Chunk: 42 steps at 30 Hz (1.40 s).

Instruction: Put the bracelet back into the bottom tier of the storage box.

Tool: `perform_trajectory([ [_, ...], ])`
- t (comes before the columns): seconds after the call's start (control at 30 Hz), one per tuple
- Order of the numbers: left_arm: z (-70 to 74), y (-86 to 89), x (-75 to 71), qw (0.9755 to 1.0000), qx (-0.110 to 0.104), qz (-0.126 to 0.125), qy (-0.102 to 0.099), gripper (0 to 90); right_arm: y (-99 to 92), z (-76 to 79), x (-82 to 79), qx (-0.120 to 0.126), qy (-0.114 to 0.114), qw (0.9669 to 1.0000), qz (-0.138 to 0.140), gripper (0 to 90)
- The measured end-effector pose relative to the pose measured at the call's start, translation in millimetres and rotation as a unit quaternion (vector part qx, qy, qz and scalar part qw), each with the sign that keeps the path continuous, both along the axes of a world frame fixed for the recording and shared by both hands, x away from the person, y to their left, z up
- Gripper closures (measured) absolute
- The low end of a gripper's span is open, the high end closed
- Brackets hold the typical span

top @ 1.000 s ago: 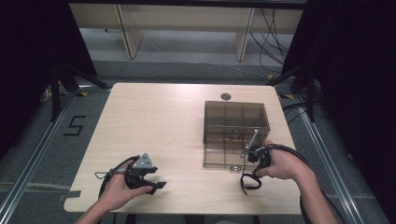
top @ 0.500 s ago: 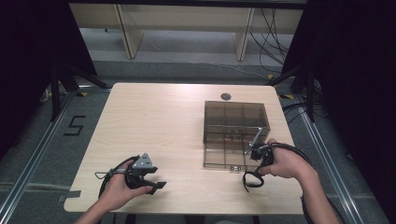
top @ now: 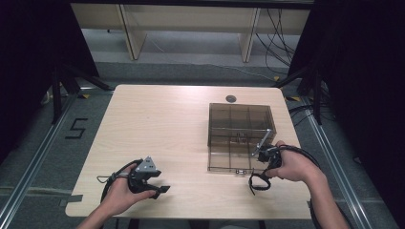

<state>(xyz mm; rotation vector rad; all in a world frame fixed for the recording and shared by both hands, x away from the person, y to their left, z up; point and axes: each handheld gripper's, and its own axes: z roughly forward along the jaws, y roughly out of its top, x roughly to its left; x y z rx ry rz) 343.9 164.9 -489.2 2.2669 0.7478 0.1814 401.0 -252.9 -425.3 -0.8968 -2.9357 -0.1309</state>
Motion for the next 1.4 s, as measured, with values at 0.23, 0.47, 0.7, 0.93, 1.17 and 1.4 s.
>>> perform_trajectory([
  [0.23,0.1,0.1,0.0,1.0000,0.000,0.000,0.000,32.4,-4.1,2.0,2.5,0.009,-0.012,0.9998,-0.010,85.0],
  [0.47,0.0,0.0,0.0,1.0000,0.000,0.000,0.000,32.3,-6.5,4.2,3.3,0.016,-0.017,0.9992,-0.033,84.9],
  [0.7,0.0,-0.1,0.0,1.0000,0.000,0.000,0.000,32.3,-8.9,6.0,5.3,0.029,-0.025,0.9986,-0.037,84.9],
  [0.93,0.1,0.0,0.0,1.0000,0.000,0.000,0.000,32.4,-11.7,7.5,6.3,0.032,-0.034,0.9969,-0.063,84.9],
  [1.17,-0.2,-0.3,-0.2,1.0000,0.000,0.001,0.001,32.3,-16.0,10.7,7.6,0.037,-0.042,0.9944,-0.090,84.9],
  [1.4,-0.2,-0.6,-0.3,1.0000,0.000,0.001,0.002,32.4,-21.8,12.0,9.3,0.045,-0.043,0.9926,-0.104,84.9],
])
